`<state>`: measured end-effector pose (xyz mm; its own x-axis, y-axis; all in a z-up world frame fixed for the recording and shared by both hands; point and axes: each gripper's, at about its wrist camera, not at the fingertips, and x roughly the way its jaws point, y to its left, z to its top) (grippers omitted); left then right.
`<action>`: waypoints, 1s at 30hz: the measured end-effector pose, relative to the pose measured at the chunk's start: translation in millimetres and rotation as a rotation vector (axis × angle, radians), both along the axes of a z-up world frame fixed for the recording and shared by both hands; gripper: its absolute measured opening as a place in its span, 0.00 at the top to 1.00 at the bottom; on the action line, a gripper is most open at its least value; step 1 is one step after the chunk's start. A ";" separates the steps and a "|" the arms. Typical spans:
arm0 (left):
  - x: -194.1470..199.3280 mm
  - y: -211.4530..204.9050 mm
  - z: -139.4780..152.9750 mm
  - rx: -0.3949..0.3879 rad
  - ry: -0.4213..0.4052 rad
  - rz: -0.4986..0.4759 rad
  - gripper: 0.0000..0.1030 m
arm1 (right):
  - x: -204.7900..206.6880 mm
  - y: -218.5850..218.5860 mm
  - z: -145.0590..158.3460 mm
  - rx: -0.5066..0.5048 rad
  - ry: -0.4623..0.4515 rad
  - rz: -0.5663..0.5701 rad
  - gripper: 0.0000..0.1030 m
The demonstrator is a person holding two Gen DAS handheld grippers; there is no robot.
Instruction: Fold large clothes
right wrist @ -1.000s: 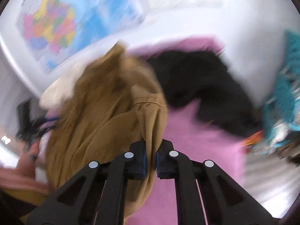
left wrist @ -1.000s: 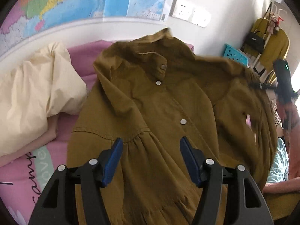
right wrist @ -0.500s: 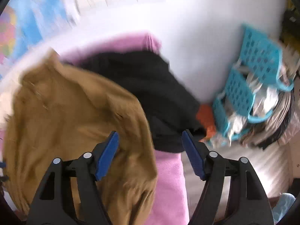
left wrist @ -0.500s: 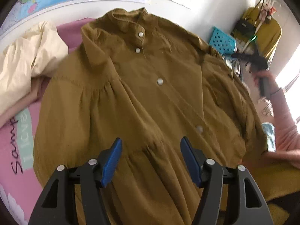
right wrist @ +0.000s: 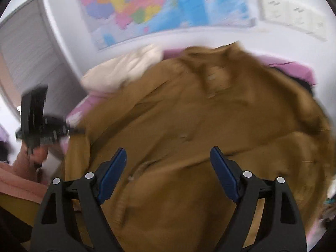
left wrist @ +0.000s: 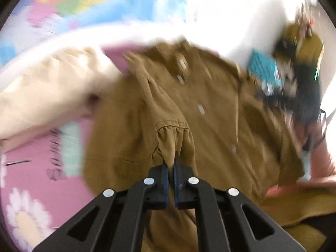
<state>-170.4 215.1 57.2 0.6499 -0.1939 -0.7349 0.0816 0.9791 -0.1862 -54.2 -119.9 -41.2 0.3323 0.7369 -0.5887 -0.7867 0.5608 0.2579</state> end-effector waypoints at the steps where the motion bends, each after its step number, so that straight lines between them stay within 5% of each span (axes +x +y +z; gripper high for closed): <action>1: -4.2 16.4 12.6 -0.010 -0.031 0.045 0.96 | 2.1 5.7 -3.0 0.015 0.019 0.013 0.23; 6: -7.1 106.3 46.1 0.033 -0.099 0.300 0.96 | 12.5 20.2 -14.0 0.056 0.070 0.022 0.24; 10: 33.3 161.0 3.8 0.152 0.064 0.455 0.94 | 20.8 11.9 -26.1 0.063 0.103 -0.035 0.24; 12: 54.3 173.4 -25.6 0.257 0.174 0.551 0.86 | 26.3 0.1 -30.0 0.064 0.125 -0.071 0.24; 16: 61.4 171.4 -29.3 0.268 0.175 0.592 0.85 | 18.9 -39.4 -22.5 0.099 0.111 -0.139 0.24; 19: 37.0 164.6 6.4 0.133 -0.028 0.564 0.74 | 3.4 -85.3 -8.0 0.145 0.055 -0.231 0.20; 20: 25.6 163.2 20.5 0.078 -0.118 0.548 0.52 | -2.4 -106.8 -4.2 0.143 0.025 -0.297 0.19; 22: 8.2 157.6 35.6 0.051 -0.205 0.541 0.43 | -9.4 -139.0 -2.5 0.126 -0.010 -0.406 0.14; 26: 5.5 118.8 43.1 0.049 -0.227 0.413 0.43 | -12.8 -209.0 -26.8 0.100 0.044 -0.612 0.10; 30: 25.6 57.0 17.1 0.045 -0.173 0.217 0.43 | -10.5 -237.7 -77.4 0.183 0.262 -0.587 0.09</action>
<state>-144.8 272.1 74.3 0.7890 -0.0063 -0.6144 -0.1041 0.9841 -0.1438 -64.7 -357.6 -118.6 0.5714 0.5729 -0.5876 -0.2626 0.8060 0.5305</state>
